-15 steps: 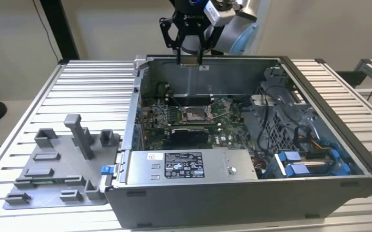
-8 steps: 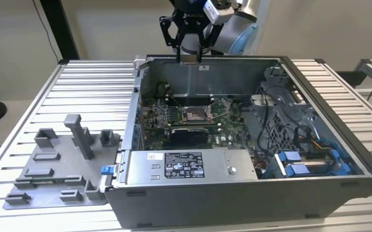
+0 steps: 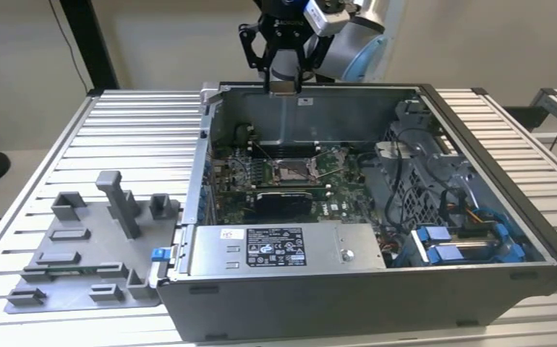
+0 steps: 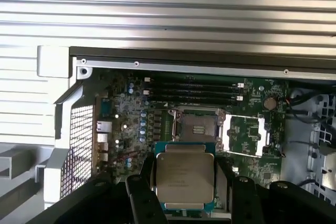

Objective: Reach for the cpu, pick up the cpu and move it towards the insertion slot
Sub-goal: 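Pick up the cpu and move it towards the insertion slot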

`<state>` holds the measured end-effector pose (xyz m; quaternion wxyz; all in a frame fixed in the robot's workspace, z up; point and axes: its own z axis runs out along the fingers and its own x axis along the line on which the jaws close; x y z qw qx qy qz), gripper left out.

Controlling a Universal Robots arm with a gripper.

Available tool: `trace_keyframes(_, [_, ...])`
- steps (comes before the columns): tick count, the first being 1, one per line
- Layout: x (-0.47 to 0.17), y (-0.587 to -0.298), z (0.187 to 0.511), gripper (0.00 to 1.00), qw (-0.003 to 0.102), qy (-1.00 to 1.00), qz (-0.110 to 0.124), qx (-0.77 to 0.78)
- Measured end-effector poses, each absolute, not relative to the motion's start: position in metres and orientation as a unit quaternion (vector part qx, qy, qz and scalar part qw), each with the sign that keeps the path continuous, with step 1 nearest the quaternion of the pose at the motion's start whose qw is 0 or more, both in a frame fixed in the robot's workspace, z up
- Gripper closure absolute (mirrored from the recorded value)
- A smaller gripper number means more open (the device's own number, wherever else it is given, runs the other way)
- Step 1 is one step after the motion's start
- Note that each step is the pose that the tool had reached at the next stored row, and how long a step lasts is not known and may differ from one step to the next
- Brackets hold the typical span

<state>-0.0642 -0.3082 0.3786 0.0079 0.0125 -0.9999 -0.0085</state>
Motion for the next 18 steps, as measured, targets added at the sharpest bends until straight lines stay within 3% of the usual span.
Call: trace_keyframes(18, [-0.046, -0.306, 0.373, 1.0, 0.008, -0.999, -0.009, -0.032])
